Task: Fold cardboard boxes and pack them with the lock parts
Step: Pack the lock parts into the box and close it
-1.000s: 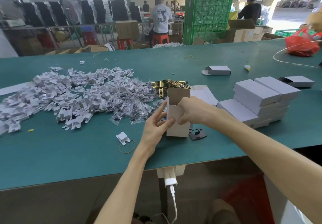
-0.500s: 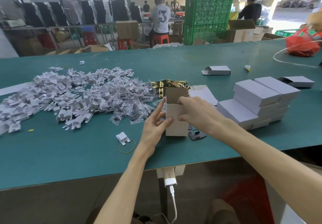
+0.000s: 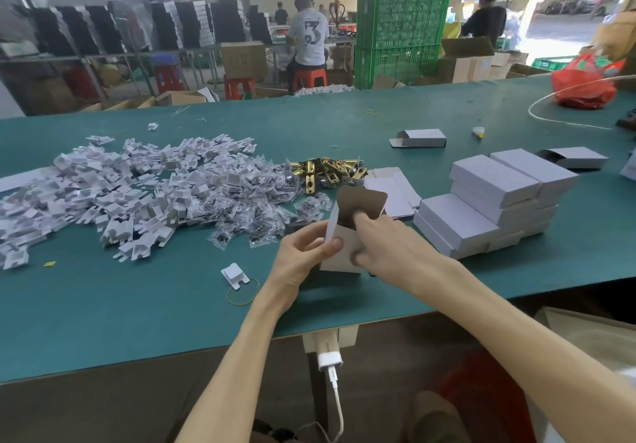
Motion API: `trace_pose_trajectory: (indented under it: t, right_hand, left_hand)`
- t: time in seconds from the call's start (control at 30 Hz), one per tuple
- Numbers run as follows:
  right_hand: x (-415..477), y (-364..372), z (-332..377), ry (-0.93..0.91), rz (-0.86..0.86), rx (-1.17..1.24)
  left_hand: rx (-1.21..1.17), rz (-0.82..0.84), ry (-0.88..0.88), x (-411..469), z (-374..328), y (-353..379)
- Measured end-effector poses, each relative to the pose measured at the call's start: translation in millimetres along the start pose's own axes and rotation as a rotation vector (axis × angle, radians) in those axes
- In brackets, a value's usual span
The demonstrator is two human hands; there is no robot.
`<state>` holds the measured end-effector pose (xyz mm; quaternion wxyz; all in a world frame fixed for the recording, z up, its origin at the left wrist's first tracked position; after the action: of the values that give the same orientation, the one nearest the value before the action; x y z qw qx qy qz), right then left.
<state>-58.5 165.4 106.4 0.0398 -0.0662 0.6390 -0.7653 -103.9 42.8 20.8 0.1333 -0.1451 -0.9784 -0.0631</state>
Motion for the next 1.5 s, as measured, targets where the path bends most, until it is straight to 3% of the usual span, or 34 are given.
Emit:
trace_pose_trajectory:
  t: [0.33,1.1,1.37,1.5]
  right_hand:
    - [-3,10,20,0.084,0.222,-0.008]
    - [-14,13,18,0.046,0.032,-0.038]
    - [-26,-35,13,-0.135,-0.436,0.091]
    - [-19,-26,-11,-0.042,-0.531,0.311]
  left_hand:
    - [0.040,-0.058,-0.074,-1,7,-5]
    - [-0.033,-0.116,-0.064,-5,-2,-2]
    - [-0.040,-0.131,-0.107,-5,-2,-2]
    - [-0.039,-0.127,-0.103,-4,-1,-3]
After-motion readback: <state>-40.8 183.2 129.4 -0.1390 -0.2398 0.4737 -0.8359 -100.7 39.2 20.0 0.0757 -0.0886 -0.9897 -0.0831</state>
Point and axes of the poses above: each hand's wrist, its own x-axis towards the middle knuckle, its own y-axis out of the palm, z = x × y, the point moved 9 cm from there along x, towards the middle knuckle, and after that the axes turned 6 degrees about y, right-handed, at the moved point
